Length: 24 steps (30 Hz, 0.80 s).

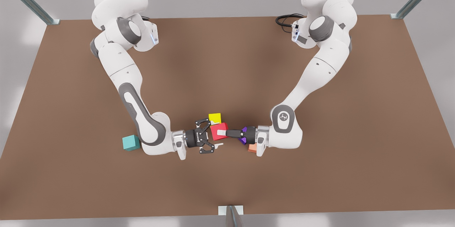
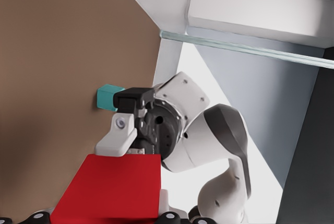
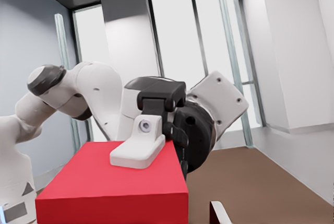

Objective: Pick up red wooden cube and pass to hand red wooden cube and place in blue wooden cube

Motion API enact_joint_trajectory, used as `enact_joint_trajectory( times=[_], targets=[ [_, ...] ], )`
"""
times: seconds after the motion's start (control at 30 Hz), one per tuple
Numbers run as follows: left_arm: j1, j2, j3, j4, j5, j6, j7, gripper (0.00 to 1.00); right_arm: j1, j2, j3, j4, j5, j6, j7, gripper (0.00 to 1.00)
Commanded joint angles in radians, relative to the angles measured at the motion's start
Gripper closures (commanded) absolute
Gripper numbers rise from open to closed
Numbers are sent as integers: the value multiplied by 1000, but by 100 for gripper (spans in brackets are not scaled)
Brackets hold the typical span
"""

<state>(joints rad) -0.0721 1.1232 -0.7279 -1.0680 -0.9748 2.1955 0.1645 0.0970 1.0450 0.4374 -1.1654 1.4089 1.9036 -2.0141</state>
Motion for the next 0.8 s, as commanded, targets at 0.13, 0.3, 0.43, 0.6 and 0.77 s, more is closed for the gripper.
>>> enact_joint_trajectory(
  times=[0.13,0.3,0.43,0.6,0.77],
  targets=[
    [0,1,-1,0,-5,-2,33,31,9,-2,1,3,22,19,-31,42],
    [0,3,-1,0,-5,-2,33,0,9,-3,1,3,22,17,-29,51],
    [15,-10,4,0,8,-6,27,0,1,-8,1,-4,21,14,-29,51],
    [146,-36,-2,0,179,-137,-48,0,-10,-10,-2,-10,12,6,-32,51],
    [344,-333,-2,8,1013,-717,-278,0,-249,-143,-28,-11,-858,-77,288,50]
  ],
)
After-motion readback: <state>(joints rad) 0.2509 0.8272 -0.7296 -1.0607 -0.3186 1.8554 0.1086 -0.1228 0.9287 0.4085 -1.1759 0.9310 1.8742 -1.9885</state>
